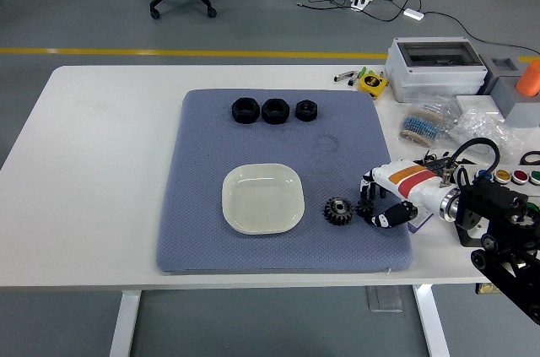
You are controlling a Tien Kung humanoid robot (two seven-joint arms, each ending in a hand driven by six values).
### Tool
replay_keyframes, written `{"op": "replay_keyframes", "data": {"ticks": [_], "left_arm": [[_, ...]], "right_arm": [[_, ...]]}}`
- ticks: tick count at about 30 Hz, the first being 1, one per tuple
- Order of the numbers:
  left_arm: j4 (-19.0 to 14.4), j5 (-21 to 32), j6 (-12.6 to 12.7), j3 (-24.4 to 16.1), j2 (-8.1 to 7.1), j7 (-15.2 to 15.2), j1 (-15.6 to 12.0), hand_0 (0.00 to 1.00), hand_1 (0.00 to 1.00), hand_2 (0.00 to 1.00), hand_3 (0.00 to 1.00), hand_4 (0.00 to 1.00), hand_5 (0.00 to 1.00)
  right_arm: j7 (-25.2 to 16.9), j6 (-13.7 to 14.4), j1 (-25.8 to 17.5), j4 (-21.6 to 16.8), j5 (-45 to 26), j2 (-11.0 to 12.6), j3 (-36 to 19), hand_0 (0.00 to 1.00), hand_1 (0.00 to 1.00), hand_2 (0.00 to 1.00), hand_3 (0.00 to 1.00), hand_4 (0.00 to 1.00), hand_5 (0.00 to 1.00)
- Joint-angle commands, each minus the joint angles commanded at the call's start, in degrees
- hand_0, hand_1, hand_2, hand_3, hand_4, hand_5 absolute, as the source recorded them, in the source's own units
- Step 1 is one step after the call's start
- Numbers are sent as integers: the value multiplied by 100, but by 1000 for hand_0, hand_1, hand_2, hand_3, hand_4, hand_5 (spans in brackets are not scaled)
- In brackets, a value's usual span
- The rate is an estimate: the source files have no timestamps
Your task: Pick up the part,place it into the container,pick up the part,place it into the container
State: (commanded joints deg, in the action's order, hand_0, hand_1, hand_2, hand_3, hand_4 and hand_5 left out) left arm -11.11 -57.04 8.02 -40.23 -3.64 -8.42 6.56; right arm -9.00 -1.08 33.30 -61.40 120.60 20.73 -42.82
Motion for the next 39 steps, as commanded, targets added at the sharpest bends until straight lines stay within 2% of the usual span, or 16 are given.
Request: {"op": "replay_keyframes", "data": {"ticks": [10, 14, 15, 20, 21, 26, 27, 32, 33, 39], "left_arm": [[0, -47, -3, -30, 0, -10, -21, 740, 688, 650, 583, 640, 616], [-2, -87, -8, -49, 2, -18, -32, 740, 688, 650, 583, 640, 616], [-2, -88, -8, -50, 2, -18, -33, 740, 691, 650, 584, 640, 616], [-2, -127, -15, -73, 5, -24, -43, 740, 691, 650, 584, 640, 616], [-2, -133, -15, -79, 6, -25, -44, 740, 691, 649, 583, 640, 616], [-2, -136, -18, -77, 4, -25, -42, 740, 691, 649, 583, 640, 616], [-2, -134, -19, -77, 4, -25, -41, 740, 691, 650, 583, 640, 616], [-1, -79, -12, -42, 3, -15, -28, 740, 691, 650, 583, 640, 616], [-1, -77, -11, -44, 5, -15, -25, 740, 691, 649, 583, 640, 616], [-1, -56, -9, -30, 8, -12, -16, 740, 691, 649, 583, 640, 617]], "right_arm": [[-35, 122, -18, 12, -147, -33, 4, 218, 356, 435, 493, 819, 337], [-16, 80, -12, 23, -147, -31, 10, 218, 356, 435, 493, 819, 337], [-14, 74, -13, 27, -144, -30, 10, 184, 311, 413, 483, 832, 354], [-13, 90, -25, 56, -159, -28, 22, 184, 311, 413, 483, 832, 354], [-14, 95, -27, 62, -167, -30, 25, 133, 228, 355, 461, 872, 319], [-17, 117, -35, 96, -220, -36, 40, 133, 228, 355, 461, 872, 319], [-16, 120, -36, 103, -228, -36, 40, 57, 132, 245, 391, 859, 344], [17, 165, -35, 116, -231, -25, 42, 57, 132, 245, 391, 859, 344], [21, 178, -34, 115, -232, -25, 39, 45, 104, 222, 361, 818, 373], [33, 213, -25, 103, -240, -26, 34, 42, 97, 216, 353, 810, 379]]}}
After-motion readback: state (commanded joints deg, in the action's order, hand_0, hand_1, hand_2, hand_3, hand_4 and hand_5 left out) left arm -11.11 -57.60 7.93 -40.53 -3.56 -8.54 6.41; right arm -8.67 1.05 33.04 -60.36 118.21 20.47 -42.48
